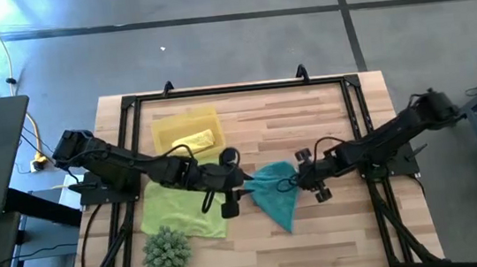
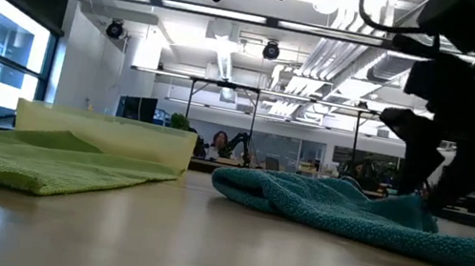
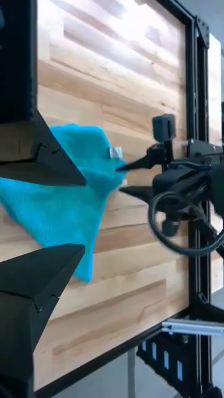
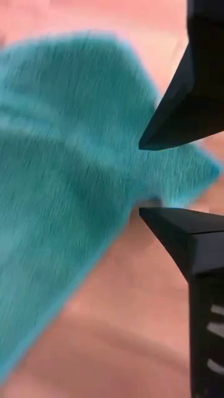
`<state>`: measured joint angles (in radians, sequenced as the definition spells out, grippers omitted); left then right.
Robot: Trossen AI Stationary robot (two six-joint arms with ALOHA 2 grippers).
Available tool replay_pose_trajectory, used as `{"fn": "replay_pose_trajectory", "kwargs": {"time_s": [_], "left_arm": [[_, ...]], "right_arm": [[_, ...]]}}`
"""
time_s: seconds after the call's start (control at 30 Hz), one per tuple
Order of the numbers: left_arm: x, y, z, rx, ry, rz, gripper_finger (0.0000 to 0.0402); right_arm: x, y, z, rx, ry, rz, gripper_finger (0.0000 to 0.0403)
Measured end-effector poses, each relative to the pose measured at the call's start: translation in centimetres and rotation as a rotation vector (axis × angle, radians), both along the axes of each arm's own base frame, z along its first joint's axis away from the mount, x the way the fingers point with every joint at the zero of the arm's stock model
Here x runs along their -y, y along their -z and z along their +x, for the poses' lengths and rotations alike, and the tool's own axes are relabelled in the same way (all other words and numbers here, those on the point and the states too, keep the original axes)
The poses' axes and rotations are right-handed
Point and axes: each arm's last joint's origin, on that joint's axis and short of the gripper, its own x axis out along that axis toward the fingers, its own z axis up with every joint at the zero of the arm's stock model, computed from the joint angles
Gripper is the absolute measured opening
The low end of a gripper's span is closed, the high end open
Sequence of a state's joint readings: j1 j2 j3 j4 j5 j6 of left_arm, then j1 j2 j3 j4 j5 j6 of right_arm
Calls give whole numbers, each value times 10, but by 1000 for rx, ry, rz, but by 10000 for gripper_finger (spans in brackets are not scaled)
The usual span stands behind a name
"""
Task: Roll microfiber towels into tight, uniform cylinder then place into a basket
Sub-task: Roll the blue microfiber towel
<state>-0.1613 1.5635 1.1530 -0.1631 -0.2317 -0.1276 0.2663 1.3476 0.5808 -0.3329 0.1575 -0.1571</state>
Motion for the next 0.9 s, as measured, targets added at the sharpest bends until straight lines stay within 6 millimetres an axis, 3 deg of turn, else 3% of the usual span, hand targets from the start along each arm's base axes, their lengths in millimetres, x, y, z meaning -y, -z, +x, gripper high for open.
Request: {"fn": "replay_pose_trajectory", "kwargs": {"time_s": [0.13, 0.43, 0.7, 0.9], "left_arm": [[-3, 0, 0, 2, -14, -8, 149], [-4, 1, 0, -7, -24, -21, 149], [-4, 2, -1, -18, -24, -19, 149], [-4, 3, -1, -28, -26, -20, 149]], "right_arm": [[-1, 5, 1, -6, 40, -53, 154], [-8, 8, 0, -10, 164, 28, 154], [-20, 14, -1, 18, 222, -2, 153], [-22, 24, 0, -5, 261, -34, 117]]}}
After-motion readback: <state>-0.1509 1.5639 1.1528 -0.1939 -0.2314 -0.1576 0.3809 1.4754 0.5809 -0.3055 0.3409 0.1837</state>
